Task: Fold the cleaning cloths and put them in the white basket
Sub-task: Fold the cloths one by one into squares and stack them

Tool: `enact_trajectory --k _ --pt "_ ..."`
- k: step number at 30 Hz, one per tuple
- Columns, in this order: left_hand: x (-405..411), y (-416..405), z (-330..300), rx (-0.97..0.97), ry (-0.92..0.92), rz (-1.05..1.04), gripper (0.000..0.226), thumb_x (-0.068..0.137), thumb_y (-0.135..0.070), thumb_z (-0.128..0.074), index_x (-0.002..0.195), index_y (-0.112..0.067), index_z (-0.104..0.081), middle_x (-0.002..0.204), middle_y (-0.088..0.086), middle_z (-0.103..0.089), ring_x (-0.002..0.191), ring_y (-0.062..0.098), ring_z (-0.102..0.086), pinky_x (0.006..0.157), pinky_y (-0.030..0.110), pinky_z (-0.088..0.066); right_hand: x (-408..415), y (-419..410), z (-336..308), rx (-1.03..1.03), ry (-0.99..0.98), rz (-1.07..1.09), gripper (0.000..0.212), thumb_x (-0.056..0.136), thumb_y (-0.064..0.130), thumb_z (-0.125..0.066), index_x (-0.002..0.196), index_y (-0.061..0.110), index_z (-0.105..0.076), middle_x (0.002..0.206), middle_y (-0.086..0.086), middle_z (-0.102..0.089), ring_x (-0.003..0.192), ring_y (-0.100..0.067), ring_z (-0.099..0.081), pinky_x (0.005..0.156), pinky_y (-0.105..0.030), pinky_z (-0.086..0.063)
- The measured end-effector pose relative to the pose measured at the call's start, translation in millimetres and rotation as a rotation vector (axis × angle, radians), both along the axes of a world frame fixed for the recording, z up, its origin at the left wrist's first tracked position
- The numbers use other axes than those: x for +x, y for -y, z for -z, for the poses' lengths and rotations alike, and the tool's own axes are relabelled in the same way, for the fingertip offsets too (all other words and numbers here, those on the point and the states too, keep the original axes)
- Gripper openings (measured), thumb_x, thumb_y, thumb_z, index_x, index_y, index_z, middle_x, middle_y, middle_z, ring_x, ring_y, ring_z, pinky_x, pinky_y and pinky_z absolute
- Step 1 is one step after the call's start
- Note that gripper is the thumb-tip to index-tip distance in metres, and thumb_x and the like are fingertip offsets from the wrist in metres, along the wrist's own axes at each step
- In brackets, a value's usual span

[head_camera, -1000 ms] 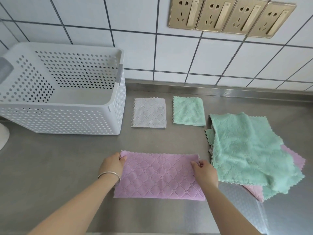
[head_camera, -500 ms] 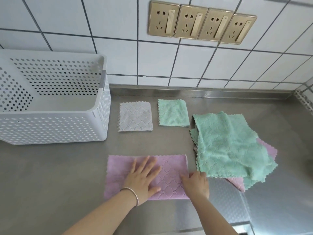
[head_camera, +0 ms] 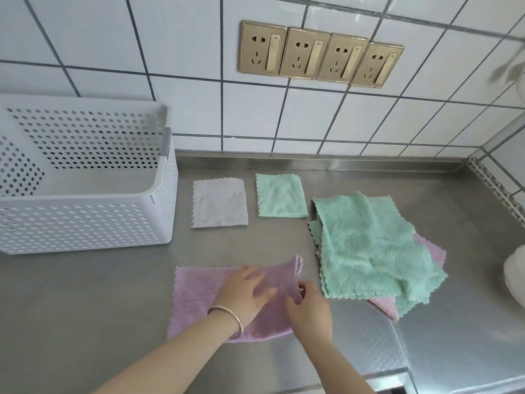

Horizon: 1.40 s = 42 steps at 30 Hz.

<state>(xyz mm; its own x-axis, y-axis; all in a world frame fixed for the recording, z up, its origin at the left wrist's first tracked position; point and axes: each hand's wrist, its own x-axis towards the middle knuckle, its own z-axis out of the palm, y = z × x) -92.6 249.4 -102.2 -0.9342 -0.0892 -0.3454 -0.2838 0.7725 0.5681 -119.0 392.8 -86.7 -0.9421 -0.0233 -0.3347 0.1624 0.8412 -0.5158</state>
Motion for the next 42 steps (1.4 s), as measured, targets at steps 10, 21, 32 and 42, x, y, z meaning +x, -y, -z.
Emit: enact_trajectory --k 10,21,32,42 --pt "3 51 -20 0.436 0.114 -0.66 0.033 0.093 -0.024 -0.044 0.064 -0.011 -0.053 0.075 0.013 -0.057 0.075 0.024 -0.051 0.066 0.029 -0.036 46 68 -1 -0.215 -0.525 -0.508 0.037 0.065 0.024 -0.054 0.102 0.022 -0.057 0.092 0.005 -0.055 0.081 -0.014 -0.047 0.068 -0.016 -0.038" --pt "59 102 17 0.082 0.032 -0.709 0.021 0.089 -0.033 -0.05 0.084 -0.013 -0.055 0.082 0.012 -0.062 0.08 0.032 -0.055 0.069 0.032 -0.04 67 75 48 0.223 -0.367 -0.792 0.078 0.057 0.022 -0.036 0.134 0.014 -0.043 0.14 -0.002 -0.049 0.13 -0.017 -0.034 0.103 -0.038 -0.024" --pt "65 107 34 0.074 -0.043 -0.827 0.025 0.084 -0.033 -0.06 0.1 -0.014 -0.059 0.095 0.007 -0.07 0.09 0.031 -0.062 0.075 0.032 -0.045 71 84 64 0.281 -0.301 -0.872 0.086 0.066 0.055 -0.046 0.136 0.007 -0.039 0.148 -0.008 -0.031 0.141 -0.022 -0.012 0.108 -0.037 -0.015" --pt "90 73 55 -0.313 -0.286 -0.347 0.052 0.087 -0.044 -0.031 0.129 -0.015 -0.041 0.137 0.007 -0.052 0.133 0.018 -0.031 0.103 0.038 -0.031 40 87 68 0.336 -0.452 -0.836 0.06 0.084 0.043 -0.036 0.134 0.011 -0.039 0.144 -0.005 -0.041 0.145 -0.017 0.005 0.11 -0.036 -0.007"
